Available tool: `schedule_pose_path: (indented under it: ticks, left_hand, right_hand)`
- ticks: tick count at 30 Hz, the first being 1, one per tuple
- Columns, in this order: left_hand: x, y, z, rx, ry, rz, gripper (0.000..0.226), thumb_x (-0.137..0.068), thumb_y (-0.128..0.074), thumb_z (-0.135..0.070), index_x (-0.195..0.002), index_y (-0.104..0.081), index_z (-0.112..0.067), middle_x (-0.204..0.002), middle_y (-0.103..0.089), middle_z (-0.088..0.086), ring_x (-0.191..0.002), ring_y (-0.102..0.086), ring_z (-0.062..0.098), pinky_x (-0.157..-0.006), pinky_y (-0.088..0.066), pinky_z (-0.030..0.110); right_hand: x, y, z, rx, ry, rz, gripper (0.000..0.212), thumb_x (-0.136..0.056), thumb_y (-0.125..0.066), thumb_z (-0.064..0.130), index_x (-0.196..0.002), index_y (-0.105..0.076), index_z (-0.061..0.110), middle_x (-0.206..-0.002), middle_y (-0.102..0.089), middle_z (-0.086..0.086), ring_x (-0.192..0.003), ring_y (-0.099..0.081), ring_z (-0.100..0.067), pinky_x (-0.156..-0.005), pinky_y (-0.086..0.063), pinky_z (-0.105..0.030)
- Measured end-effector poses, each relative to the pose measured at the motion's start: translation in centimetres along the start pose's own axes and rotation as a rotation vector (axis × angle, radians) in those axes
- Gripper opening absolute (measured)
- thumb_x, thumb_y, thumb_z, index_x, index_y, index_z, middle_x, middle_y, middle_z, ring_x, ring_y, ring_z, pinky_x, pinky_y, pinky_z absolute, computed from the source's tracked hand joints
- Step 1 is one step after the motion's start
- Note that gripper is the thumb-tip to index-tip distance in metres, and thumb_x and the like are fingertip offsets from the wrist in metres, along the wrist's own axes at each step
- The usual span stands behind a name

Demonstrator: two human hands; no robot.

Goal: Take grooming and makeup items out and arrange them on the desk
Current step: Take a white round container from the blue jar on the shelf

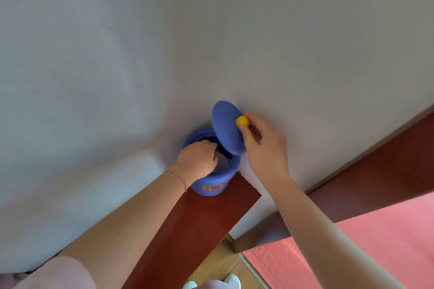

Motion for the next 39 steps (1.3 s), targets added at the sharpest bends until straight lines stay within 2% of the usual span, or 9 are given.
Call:
schedule_pose_path:
  ticks: [5, 9, 14, 18, 23, 25, 28, 34, 39]
  left_hand:
    - [-1.9, -1.6, -1.0, 0.078, 0.162, 0.13, 0.025, -0.095, -0.038, -0.01, -0.091, -0.062, -0.002, -0.095, -0.066, 0.014, -0.093, -0.061, 0.028, -0.081, -0.049, 0.037]
    - [-2.2, -1.7, -1.4, 0.152, 0.228, 0.142, 0.025, -0.095, -0.039, -0.01, -0.096, -0.061, 0.002, -0.105, -0.065, 0.015, -0.099, -0.058, 0.033, -0.088, -0.047, 0.042]
    - [-2.4, -1.5, -1.5, 0.244, 0.185, 0.13, 0.026, -0.094, -0.041, -0.009, -0.082, -0.06, 0.004, -0.086, -0.062, 0.021, -0.086, -0.057, 0.037, -0.074, -0.044, 0.043]
    - [-1.9, -0.4, -1.5, 0.312, 0.2, 0.126, 0.042, -0.093, -0.042, -0.007, -0.053, -0.038, -0.017, -0.056, -0.043, 0.002, -0.065, -0.044, 0.024, -0.059, -0.033, 0.034]
    - [0.1, 2.1, -2.5, 0.298, 0.197, -0.027, 0.039, -0.093, -0.04, -0.009, -0.055, -0.039, -0.013, -0.059, -0.049, 0.005, -0.065, -0.045, 0.023, -0.049, -0.025, 0.028]
    - [1.1, 3.5, -2.6, 0.313, 0.178, -0.157, 0.028, -0.092, -0.042, -0.009, -0.068, -0.054, -0.003, -0.079, -0.061, 0.016, -0.076, -0.051, 0.031, -0.057, -0.03, 0.033]
    - [2.5, 4.8, -1.7, 0.358, 0.06, -0.376, 0.02, -0.091, -0.049, -0.007, -0.089, -0.067, 0.003, -0.091, -0.066, 0.021, -0.084, -0.056, 0.035, -0.058, -0.021, 0.025]
    - [4.8, 5.8, 2.3, 0.551, 0.134, -0.555, 0.026, -0.093, -0.052, -0.021, -0.114, -0.066, -0.018, -0.107, -0.066, -0.002, -0.097, -0.058, 0.014, -0.073, -0.038, 0.014]
    - [9.9, 5.1, 5.6, 0.743, 0.353, -0.653, 0.027, -0.092, -0.053, -0.019, -0.117, -0.064, -0.018, -0.109, -0.059, -0.015, -0.102, -0.052, -0.001, -0.076, -0.03, -0.007]
  right_hand:
    - [0.8, 1.2, -0.7, -0.019, -0.02, 0.015, 0.028, -0.094, -0.053, 0.031, -0.118, -0.062, 0.023, -0.095, -0.068, 0.013, -0.091, -0.061, -0.001, -0.08, -0.046, -0.016]
    - [1.1, 1.7, -1.3, -0.043, -0.033, 0.023, 0.027, -0.093, -0.054, 0.028, -0.119, -0.062, 0.025, -0.092, -0.063, 0.024, -0.095, -0.06, 0.003, -0.082, -0.045, -0.012]
    - [1.3, 1.8, -1.7, -0.072, -0.053, 0.031, 0.028, -0.093, -0.055, 0.027, -0.12, -0.061, 0.025, -0.096, -0.061, 0.025, -0.099, -0.059, 0.003, -0.087, -0.046, -0.015]
    - [1.3, 1.8, -1.7, -0.083, -0.054, 0.037, 0.027, -0.093, -0.055, 0.027, -0.12, -0.062, 0.025, -0.097, -0.062, 0.024, -0.1, -0.06, 0.002, -0.088, -0.047, -0.019]
    - [1.2, 1.2, -1.4, -0.07, -0.027, 0.045, 0.028, -0.094, -0.054, 0.028, -0.12, -0.062, 0.023, -0.102, -0.066, 0.018, -0.101, -0.06, 0.001, -0.089, -0.048, -0.021]
    - [1.0, 0.9, -1.0, -0.067, -0.012, 0.042, 0.028, -0.094, -0.054, 0.028, -0.12, -0.061, 0.024, -0.108, -0.067, 0.015, -0.103, -0.06, 0.0, -0.089, -0.047, -0.018]
    - [0.7, 0.3, -0.5, -0.077, 0.013, 0.034, 0.028, -0.094, -0.053, 0.03, -0.12, -0.062, 0.023, -0.111, -0.068, 0.01, -0.102, -0.06, -0.001, -0.087, -0.046, -0.017]
    - [-0.2, -1.6, -0.1, -0.005, 0.06, 0.036, 0.028, -0.094, -0.051, 0.034, -0.118, -0.062, 0.022, -0.089, -0.064, 0.015, -0.076, -0.054, 0.003, -0.073, -0.041, -0.01]
    - [-0.2, -3.4, -0.8, 0.105, 0.088, 0.107, 0.03, -0.095, -0.05, 0.031, -0.122, -0.06, 0.023, -0.089, -0.067, 0.008, -0.081, -0.059, -0.009, -0.077, -0.046, -0.024]
Point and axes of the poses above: each hand's wrist, its own x-axis away from the middle knuckle, its own y-axis out of the back of the hand, z = x × y, the point moved 2 cm from there along -x, towards the middle knuckle
